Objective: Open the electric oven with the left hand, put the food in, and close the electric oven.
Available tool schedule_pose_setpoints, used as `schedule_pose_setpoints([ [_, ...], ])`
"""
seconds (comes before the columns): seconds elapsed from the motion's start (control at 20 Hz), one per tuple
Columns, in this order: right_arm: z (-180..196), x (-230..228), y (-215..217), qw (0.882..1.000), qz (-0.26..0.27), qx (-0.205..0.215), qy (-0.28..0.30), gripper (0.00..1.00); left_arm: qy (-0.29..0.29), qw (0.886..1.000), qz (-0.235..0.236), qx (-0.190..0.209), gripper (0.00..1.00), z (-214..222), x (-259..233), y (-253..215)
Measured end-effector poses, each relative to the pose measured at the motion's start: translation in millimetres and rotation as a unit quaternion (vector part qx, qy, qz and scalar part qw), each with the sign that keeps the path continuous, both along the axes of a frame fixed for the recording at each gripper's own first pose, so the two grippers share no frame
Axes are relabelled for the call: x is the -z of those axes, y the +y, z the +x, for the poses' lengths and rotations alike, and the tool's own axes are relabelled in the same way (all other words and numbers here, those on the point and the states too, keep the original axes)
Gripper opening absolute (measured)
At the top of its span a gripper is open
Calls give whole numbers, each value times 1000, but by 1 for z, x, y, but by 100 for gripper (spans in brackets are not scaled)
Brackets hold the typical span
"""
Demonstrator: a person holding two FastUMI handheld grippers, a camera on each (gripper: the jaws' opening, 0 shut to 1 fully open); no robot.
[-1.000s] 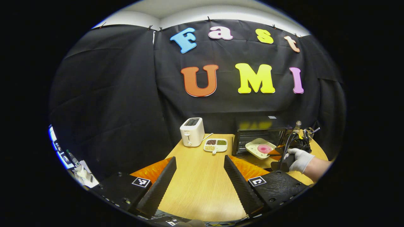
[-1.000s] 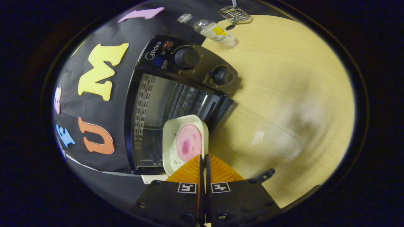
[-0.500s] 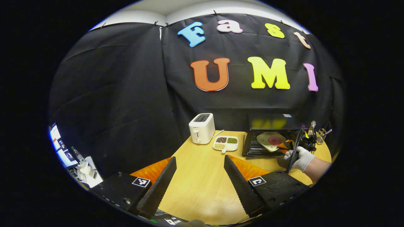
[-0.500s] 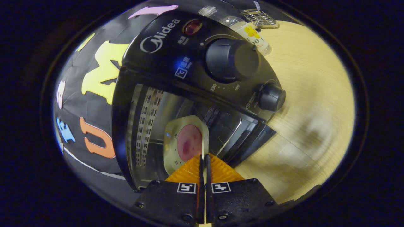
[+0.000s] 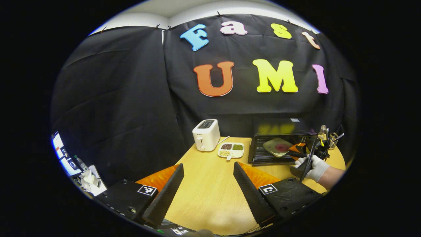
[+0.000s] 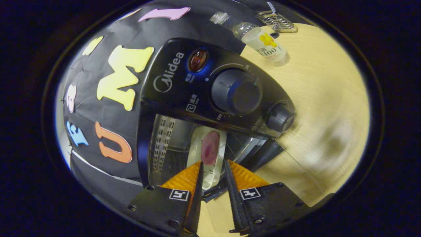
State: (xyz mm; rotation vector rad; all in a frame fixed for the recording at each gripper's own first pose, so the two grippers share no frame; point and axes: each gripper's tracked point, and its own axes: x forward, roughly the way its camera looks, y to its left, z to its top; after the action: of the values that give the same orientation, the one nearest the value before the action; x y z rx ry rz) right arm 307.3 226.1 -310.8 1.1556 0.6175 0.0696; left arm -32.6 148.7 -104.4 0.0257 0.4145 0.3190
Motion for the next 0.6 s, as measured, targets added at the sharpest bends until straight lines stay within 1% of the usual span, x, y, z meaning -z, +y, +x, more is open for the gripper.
schedule_pose_setpoints([
  [0.05, -8, -1, -3, 1000, -7, -6, -1, 46, -2, 1000, -2, 3, 97, -1, 0, -3],
  [0.1, -18, -3, -6, 1000, -13, -13, -2, 43, -4, 1000, -4, 7, 97, -4, -2, -6],
  [0.15, -27, -7, -9, 1000, -15, -22, -6, 51, -6, 1000, -5, 11, 97, -6, -2, -10],
  [0.2, -38, -9, -12, 999, -19, -30, -6, 72, -8, 1000, -7, 15, 97, -10, -1, -13],
  [0.3, -59, -13, -24, 999, -36, -35, -9, 85, -10, 1000, -12, 23, 97, -21, -1, -21],
  [0.45, -100, -15, -47, 996, -79, -33, -4, 88, -26, 999, -12, 30, 97, -47, -8, -25],
  [0.55, -132, -29, -63, 995, -97, -30, -12, 88, -35, 998, -13, 45, 97, -64, -12, -31],
  [0.6, -146, -37, -72, 993, -114, -25, -22, 89, -41, 998, -10, 52, 97, -74, -14, -34],
])
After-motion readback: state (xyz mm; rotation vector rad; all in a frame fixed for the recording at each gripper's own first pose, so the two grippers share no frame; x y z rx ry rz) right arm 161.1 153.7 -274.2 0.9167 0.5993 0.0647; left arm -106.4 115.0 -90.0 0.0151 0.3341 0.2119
